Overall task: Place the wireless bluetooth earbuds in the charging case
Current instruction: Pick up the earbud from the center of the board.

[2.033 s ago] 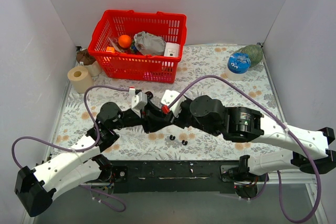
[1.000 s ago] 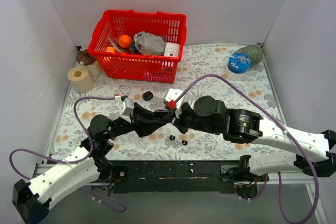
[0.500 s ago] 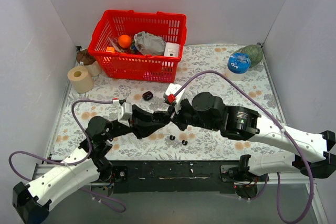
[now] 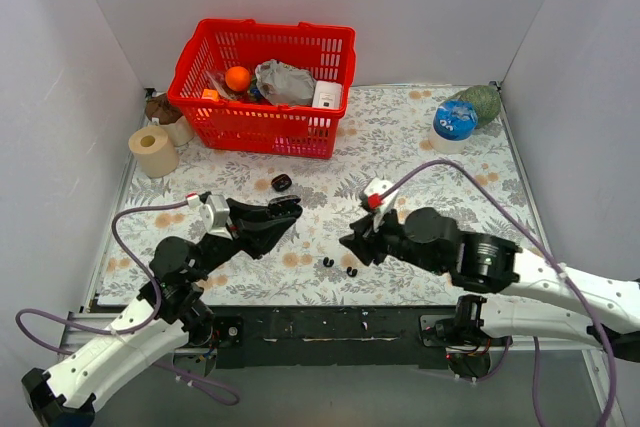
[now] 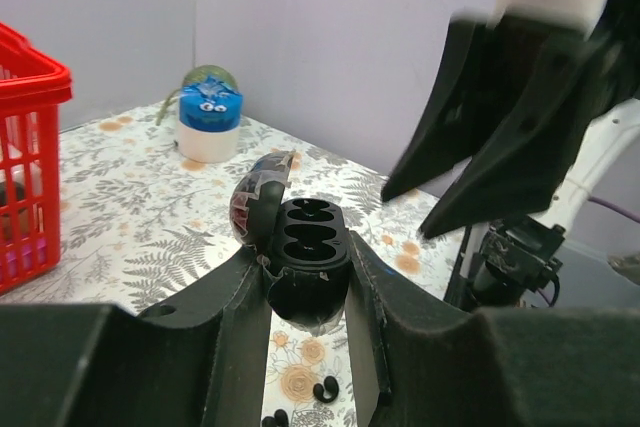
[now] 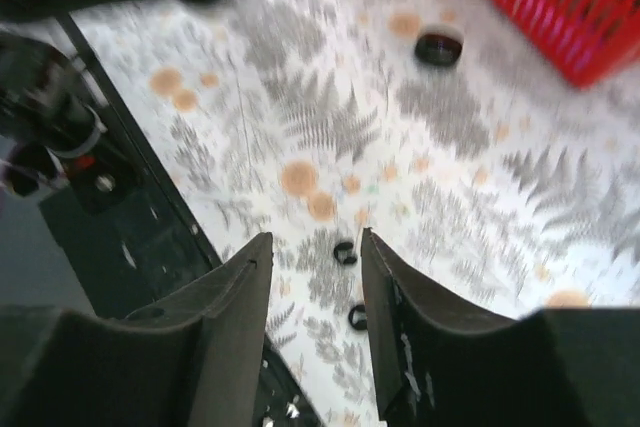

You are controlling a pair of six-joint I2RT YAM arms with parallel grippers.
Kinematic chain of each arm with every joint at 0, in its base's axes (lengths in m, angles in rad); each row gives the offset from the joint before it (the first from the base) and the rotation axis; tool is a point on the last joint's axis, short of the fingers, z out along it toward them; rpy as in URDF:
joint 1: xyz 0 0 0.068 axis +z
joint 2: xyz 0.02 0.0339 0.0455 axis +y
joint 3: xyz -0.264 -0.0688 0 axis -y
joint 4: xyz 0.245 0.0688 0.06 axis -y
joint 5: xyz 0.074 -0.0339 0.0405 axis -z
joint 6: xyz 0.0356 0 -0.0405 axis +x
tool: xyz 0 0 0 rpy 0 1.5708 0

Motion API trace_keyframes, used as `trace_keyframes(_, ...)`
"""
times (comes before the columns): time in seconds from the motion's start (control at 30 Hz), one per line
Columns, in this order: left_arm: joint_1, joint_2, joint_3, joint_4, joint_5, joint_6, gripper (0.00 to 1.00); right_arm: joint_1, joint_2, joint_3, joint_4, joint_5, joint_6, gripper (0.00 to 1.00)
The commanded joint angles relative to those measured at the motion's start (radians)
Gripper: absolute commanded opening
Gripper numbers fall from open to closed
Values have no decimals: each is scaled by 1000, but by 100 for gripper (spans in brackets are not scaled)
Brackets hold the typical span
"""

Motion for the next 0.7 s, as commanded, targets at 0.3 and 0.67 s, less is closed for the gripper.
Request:
trace_keyframes(0.3,-1,-169,-26,-111,-160,-29,0,-21,382,-217,214,-2,43,52)
trace_keyframes(0.67,-1,-249,-18,-184,-175,-20,0,-119,567,-190,328,-159,-22,54)
